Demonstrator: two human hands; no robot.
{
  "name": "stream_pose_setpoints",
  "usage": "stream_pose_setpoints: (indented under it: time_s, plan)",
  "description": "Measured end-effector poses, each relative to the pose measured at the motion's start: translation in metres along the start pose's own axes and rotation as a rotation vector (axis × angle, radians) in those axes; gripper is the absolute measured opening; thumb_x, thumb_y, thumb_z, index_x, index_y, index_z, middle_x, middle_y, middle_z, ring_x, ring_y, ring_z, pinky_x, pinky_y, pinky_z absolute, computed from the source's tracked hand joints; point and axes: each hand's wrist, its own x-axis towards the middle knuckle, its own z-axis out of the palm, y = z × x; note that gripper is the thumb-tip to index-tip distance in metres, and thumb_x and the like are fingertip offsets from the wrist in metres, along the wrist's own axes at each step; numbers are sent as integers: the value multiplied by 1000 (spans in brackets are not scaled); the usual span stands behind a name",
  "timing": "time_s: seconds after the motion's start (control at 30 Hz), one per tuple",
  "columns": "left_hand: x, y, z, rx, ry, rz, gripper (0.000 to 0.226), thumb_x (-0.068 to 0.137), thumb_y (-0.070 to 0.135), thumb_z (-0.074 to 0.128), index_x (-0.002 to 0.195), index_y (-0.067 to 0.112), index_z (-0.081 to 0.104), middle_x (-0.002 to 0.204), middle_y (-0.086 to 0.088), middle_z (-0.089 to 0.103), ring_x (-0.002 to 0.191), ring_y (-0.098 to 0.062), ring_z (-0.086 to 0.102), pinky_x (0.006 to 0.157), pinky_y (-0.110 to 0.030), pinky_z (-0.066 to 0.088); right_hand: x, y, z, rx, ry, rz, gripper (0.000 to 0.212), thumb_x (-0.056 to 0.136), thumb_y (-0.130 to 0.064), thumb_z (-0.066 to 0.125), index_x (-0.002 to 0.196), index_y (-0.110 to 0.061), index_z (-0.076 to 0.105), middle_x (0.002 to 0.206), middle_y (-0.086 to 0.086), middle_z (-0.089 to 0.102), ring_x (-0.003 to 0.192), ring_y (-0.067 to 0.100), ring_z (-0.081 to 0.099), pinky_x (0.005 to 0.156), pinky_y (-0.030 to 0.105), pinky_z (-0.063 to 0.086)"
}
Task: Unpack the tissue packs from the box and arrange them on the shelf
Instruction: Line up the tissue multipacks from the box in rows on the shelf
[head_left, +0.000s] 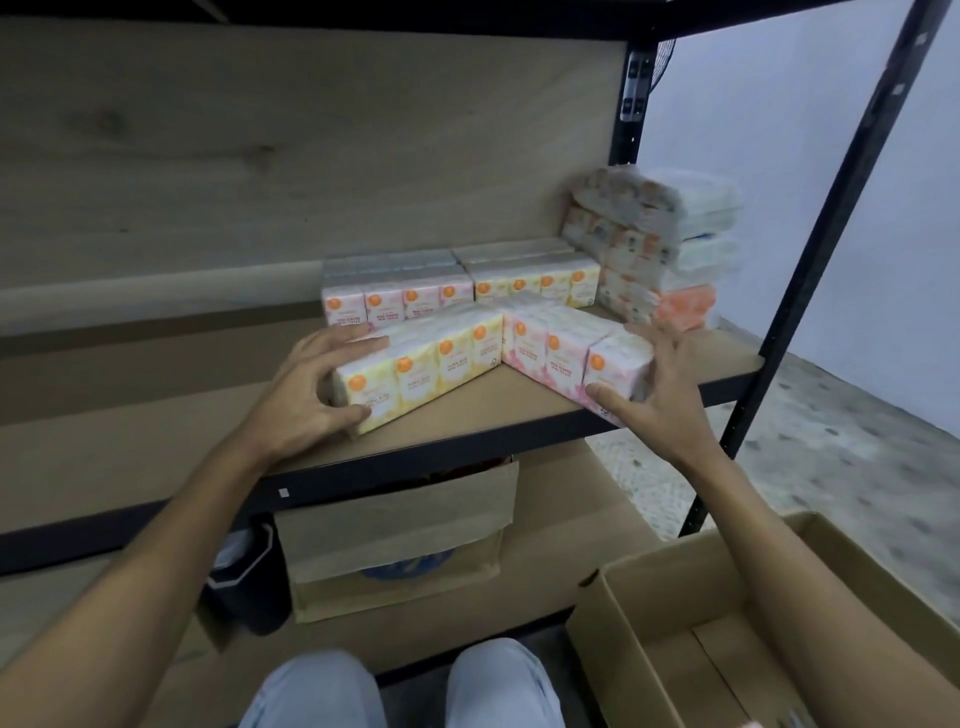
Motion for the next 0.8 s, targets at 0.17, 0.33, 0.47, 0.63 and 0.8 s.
stream_pose_setpoints:
  time_s: [0.17, 0.33, 0.47, 0.63, 0.8]
  plan:
    - [4, 19, 2, 280, 58, 30, 79, 70, 71, 52, 143, 44, 36, 156, 12, 28, 146, -12, 16, 118, -50, 9, 15, -32, 2, -198, 112, -154, 65, 72, -56, 67, 127, -26, 51, 145, 5, 35, 138, 21, 31, 112, 42, 30]
    - [27, 45, 27, 483, 122, 13, 78, 77, 76, 46, 145, 39, 36, 154, 7, 34, 143, -18, 28, 116, -43, 18, 36, -56, 26, -606, -13, -153, 71, 78, -67, 57, 135, -27, 45, 149, 8, 34, 134, 30, 37, 105, 53, 35]
    - [31, 41, 36, 582, 145, -58, 68, 84, 68, 52, 143, 37, 42, 150, 5, 43, 138, -20, 38, 110, -43, 32, 43, -44, 36, -899, -125, -68, 71, 80, -69, 51, 136, -26, 43, 145, 9, 40, 131, 33, 40, 103, 54, 35]
    - [31, 26, 26, 609, 92, 5, 60, 85, 63, 53, 140, 39, 46, 146, 9, 47, 135, -16, 43, 104, -40, 40, 48, -31, 27, -979, -167, -183, 64, 81, -63, 56, 132, -26, 44, 131, 5, 56, 120, 29, 52, 94, 47, 43]
    - [35, 10, 11, 595, -10, 58, 64, 83, 68, 46, 140, 41, 43, 146, 9, 47, 136, -15, 43, 104, -43, 41, 53, -19, 9, -931, -240, -310, 70, 83, -64, 55, 139, -24, 42, 136, 6, 54, 122, 29, 53, 93, 44, 46]
